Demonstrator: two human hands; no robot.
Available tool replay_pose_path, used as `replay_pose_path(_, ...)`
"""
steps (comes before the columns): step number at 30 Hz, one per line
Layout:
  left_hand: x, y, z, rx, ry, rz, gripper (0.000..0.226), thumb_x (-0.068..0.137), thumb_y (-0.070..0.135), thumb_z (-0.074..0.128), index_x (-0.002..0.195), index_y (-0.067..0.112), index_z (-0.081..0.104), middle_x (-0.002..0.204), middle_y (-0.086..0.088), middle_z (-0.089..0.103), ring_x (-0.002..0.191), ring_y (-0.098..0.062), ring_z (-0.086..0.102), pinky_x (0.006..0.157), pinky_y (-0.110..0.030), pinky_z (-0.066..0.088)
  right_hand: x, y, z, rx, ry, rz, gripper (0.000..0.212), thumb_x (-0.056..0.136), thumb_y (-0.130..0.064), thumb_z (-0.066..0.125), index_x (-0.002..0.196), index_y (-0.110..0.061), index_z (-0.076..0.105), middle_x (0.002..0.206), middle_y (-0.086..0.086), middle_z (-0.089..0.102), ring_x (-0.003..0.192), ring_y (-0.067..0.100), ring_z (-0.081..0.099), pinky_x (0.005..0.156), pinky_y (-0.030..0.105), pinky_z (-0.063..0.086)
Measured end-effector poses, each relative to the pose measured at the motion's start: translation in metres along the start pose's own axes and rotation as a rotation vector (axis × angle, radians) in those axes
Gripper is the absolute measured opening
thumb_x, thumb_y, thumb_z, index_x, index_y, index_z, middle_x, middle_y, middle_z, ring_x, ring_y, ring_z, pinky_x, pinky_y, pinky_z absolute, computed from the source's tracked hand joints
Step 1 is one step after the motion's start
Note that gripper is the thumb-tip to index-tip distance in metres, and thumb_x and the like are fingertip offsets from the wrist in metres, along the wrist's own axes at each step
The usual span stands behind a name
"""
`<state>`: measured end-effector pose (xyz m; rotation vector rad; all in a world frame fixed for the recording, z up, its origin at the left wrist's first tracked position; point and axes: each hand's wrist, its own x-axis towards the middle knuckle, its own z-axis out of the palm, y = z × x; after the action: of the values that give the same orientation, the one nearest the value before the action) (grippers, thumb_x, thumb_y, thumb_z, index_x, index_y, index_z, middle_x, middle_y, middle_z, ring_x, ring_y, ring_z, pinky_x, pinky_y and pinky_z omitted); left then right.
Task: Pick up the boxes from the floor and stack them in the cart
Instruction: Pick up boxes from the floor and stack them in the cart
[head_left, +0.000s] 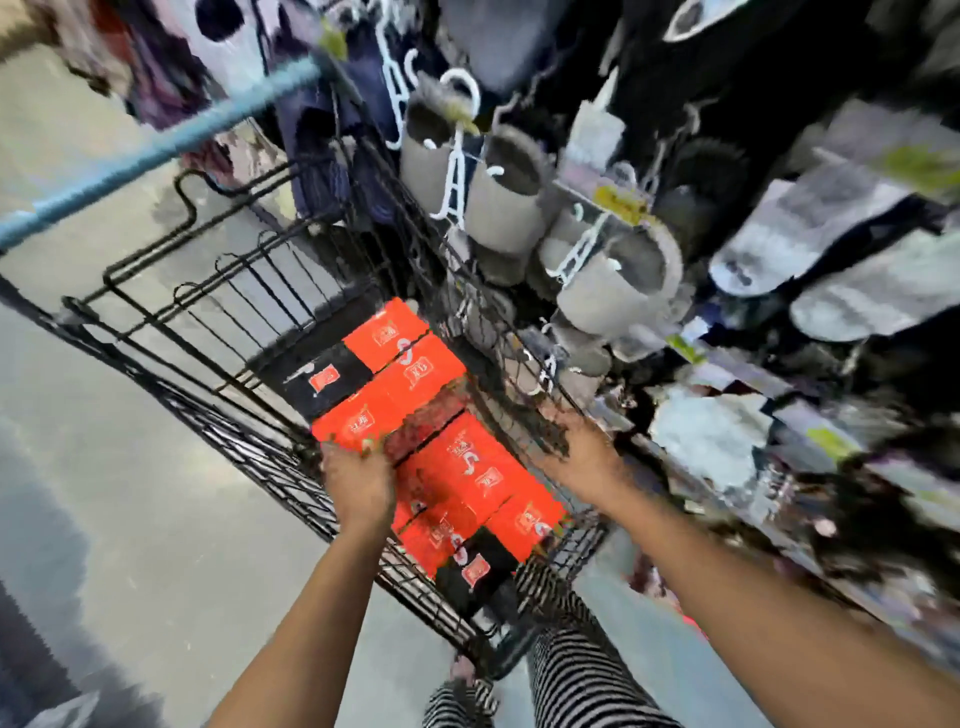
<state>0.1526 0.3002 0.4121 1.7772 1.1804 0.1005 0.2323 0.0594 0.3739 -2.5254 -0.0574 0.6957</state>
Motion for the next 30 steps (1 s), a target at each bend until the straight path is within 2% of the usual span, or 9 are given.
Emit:
replay_pose_path(3,-0.031,0.013,0.0,0.134,-0.065,0.256,0.06,0.086,0.032,0.055,0.132,-0.005,0.045,0.127,-0.029,0.054,0.118,-0.042,0.051,0.103,-0.047,0.039,-0.068,0.029,-0.012,0.087,0.132,0.131,0.052,0.081,-0.022,0.069,0.127,-0.006,0.05,0.118,0.014,0.059,0.11,0.03,0.057,0.087,0.034,0.046)
replay_pose_path(7,-0.087,0.035,0.016,0.214,-0.191,0.584,0.06,0.092,0.027,0.054,0.138,-0.008,0.038,0.133,-0.031,0.049,0.125,-0.042,0.046,0.108,-0.047,0.033,-0.158,0.081,-0.009,0.251,0.137,0.35,0.047,0.088,-0.022,0.065,0.126,-0.002,0.045,0.113,0.022,0.059,0.095,0.037,0.064,0.072,0.036,0.047)
replay_pose_path(9,-0.122,0.043,0.034,0.254,-0.268,0.783,0.056,0.089,0.026,0.055,0.134,-0.007,0.043,0.129,-0.029,0.053,0.121,-0.043,0.048,0.106,-0.045,0.033,-0.201,0.115,0.001,0.321,0.149,0.464,0.042,0.087,-0.03,0.067,0.116,-0.005,0.049,0.108,0.02,0.06,0.103,0.034,0.062,0.075,0.032,0.043)
replay_pose_path(12,-0.184,0.04,0.07,0.31,-0.419,1.03,0.054,0.091,0.02,0.057,0.135,-0.008,0.042,0.133,-0.028,0.049,0.126,-0.041,0.044,0.108,-0.04,0.026,-0.26,0.164,0.022,0.524,0.186,0.581,0.061,0.078,-0.041,0.075,0.121,-0.005,0.05,0.116,0.006,0.058,0.111,0.024,0.056,0.084,0.025,0.039)
replay_pose_path(15,-0.248,0.017,0.11,0.403,-0.608,1.253,0.061,0.09,0.033,0.047,0.134,-0.01,0.043,0.135,-0.031,0.047,0.127,-0.043,0.042,0.11,-0.042,0.024,-0.315,0.203,0.043,0.689,0.225,0.741,0.048,0.084,-0.042,0.068,0.112,-0.01,0.046,0.099,0.006,0.052,0.092,0.02,0.052,0.072,0.024,0.034)
replay_pose_path(19,-0.325,-0.034,0.149,0.641,-0.949,1.307,0.062,0.088,0.03,0.05,0.139,-0.004,0.041,0.14,-0.028,0.045,0.132,-0.043,0.039,0.112,-0.046,0.028,-0.377,0.247,0.07,1.015,0.294,0.882,0.04,0.084,-0.049,0.066,0.086,-0.014,0.048,0.077,0.001,0.05,0.072,0.02,0.049,0.06,0.026,0.036)
replay_pose_path(22,-0.363,-0.083,0.171,0.894,-1.116,1.362,0.063,0.09,0.031,0.052,0.142,-0.001,0.038,0.142,-0.024,0.044,0.132,-0.04,0.039,0.109,-0.044,0.029,-0.423,0.274,0.089,1.173,0.307,0.902,0.037,0.087,-0.043,0.065,0.064,-0.02,0.046,0.06,0.004,0.04,0.064,0.024,0.045,0.061,0.028,0.038)
replay_pose_path(25,-0.391,-0.127,0.195,1.157,-1.177,1.423,0.07,0.085,0.042,0.042,0.142,0.003,0.038,0.137,-0.022,0.048,0.124,-0.038,0.045,0.1,-0.046,0.038,-0.471,0.303,0.112,1.194,0.348,0.981,0.042,0.084,-0.052,0.063,0.076,-0.013,0.051,0.071,0.003,0.05,0.075,0.022,0.051,0.075,0.031,0.041)
replay_pose_path(30,-0.42,-0.193,0.235,1.489,-1.073,1.429,0.064,0.092,0.03,0.055,0.146,0.007,0.03,0.14,-0.021,0.044,0.126,-0.038,0.044,0.101,-0.043,0.036,-0.523,0.369,0.163,1.206,0.316,1.058,0.053,0.081,-0.058,0.063,0.094,-0.008,0.054,0.089,0.009,0.059,0.086,0.025,0.055,0.082,0.035,0.041)
